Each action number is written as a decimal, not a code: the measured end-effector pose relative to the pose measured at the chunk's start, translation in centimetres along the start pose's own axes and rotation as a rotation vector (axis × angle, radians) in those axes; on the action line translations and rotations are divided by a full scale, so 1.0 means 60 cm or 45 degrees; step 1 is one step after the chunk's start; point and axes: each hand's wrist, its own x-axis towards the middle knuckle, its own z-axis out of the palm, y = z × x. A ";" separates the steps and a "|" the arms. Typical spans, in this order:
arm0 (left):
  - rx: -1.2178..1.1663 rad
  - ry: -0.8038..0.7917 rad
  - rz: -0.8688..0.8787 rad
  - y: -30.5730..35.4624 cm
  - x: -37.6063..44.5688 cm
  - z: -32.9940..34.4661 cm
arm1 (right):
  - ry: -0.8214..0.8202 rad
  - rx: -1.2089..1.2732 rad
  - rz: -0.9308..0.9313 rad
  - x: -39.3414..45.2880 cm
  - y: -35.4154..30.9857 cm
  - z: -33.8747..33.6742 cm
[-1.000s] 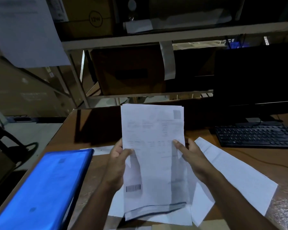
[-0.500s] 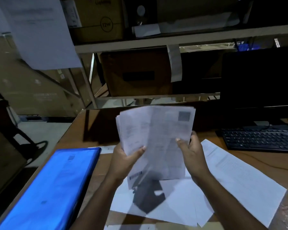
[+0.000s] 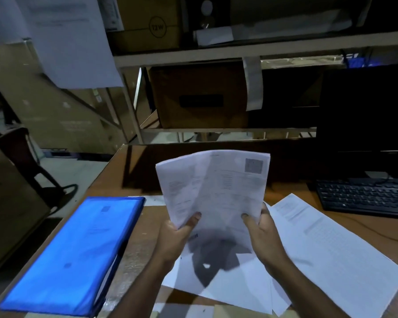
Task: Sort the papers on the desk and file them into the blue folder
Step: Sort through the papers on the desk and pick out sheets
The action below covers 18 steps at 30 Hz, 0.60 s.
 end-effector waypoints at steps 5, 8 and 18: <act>-0.032 0.142 0.068 0.023 0.003 0.001 | -0.163 -0.114 -0.080 0.025 -0.020 0.005; 0.083 0.182 0.043 0.011 -0.001 -0.016 | -0.320 -0.202 -0.119 0.033 -0.010 0.013; 0.818 0.720 0.119 -0.055 -0.021 -0.213 | -0.629 -0.041 0.499 0.058 0.071 0.062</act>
